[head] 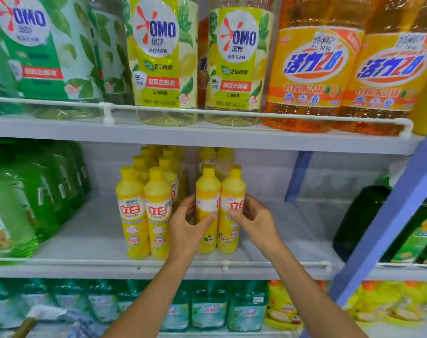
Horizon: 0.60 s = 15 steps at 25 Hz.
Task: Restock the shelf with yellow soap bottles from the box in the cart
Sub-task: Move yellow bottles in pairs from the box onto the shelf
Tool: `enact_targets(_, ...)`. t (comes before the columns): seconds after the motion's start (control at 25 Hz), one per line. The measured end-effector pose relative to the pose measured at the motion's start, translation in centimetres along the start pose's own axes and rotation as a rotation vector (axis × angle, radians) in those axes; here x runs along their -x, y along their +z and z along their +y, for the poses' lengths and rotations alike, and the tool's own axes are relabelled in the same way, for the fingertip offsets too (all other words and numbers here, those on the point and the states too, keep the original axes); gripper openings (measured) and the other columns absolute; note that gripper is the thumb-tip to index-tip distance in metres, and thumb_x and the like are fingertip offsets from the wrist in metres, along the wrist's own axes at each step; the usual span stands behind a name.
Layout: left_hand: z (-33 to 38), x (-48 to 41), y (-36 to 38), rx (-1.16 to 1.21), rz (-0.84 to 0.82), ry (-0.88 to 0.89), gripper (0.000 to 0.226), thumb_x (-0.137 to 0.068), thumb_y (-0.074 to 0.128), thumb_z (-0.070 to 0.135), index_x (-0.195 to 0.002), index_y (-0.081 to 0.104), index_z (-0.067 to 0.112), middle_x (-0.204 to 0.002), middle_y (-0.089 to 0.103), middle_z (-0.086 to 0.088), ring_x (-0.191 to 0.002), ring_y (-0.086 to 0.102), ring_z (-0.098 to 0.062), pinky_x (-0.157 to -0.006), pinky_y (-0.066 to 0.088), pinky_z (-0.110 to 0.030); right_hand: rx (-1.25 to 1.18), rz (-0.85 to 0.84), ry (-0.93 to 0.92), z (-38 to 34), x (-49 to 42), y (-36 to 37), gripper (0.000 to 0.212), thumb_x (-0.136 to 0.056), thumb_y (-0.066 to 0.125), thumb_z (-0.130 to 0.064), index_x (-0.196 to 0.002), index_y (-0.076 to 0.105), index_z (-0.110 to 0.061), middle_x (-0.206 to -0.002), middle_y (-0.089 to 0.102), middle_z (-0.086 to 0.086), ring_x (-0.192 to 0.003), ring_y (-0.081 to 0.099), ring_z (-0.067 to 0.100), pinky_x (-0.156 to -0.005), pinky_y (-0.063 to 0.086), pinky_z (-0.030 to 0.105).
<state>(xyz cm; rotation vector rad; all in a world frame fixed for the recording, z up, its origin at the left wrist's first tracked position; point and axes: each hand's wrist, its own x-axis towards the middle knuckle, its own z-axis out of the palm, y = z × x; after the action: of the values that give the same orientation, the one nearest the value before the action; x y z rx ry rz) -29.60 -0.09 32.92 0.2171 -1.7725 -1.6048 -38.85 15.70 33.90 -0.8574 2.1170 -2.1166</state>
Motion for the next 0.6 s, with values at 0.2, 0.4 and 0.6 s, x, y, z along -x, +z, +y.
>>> enact_targets(0.2, -1.3, -0.8, -1.2, -0.073, -0.140, 0.007, 0.055, -0.083, 0.080, 0.031, -0.134, 0.059, 0.025, -0.125, 0.070, 0.010, -0.118, 0.065, -0.008, -0.099, 0.054, -0.039, 0.021, 0.149, -0.018, 0.9, 0.5, 1.6, 0.047, -0.078, 0.086, -0.016, -0.120, 0.065, -0.018, -0.111, 0.076, -0.004, -0.103, 0.072, 0.013, -0.090, 0.058, 0.031)
enact_targets(0.4, -2.4, 0.7, -0.7, -0.117, -0.088, -0.035, 0.068, -0.074, 0.088, 0.024, -0.131, 0.054, 0.037, -0.127, 0.067, 0.012, -0.118, 0.062, -0.003, -0.100, 0.055, -0.037, 0.009, 0.158, -0.017, 1.8, 1.2, 1.9, 0.051, -0.081, 0.084, -0.023, -0.127, 0.062, -0.026, -0.119, 0.073, -0.009, -0.111, 0.069, 0.010, -0.094, 0.055, 0.028)
enact_targets(0.6, -3.1, 0.6, -1.0, -0.196, -0.086, 0.020, 0.064, -0.079, 0.085, 0.026, -0.137, 0.057, 0.028, -0.128, 0.067, 0.010, -0.118, 0.063, -0.004, -0.100, 0.055, -0.037, 0.062, -0.034, 0.020, 3.2, 1.3, 0.0, 0.049, -0.087, 0.077, -0.015, -0.133, 0.060, -0.017, -0.127, 0.071, -0.004, -0.118, 0.067, 0.014, -0.103, 0.054, 0.040)
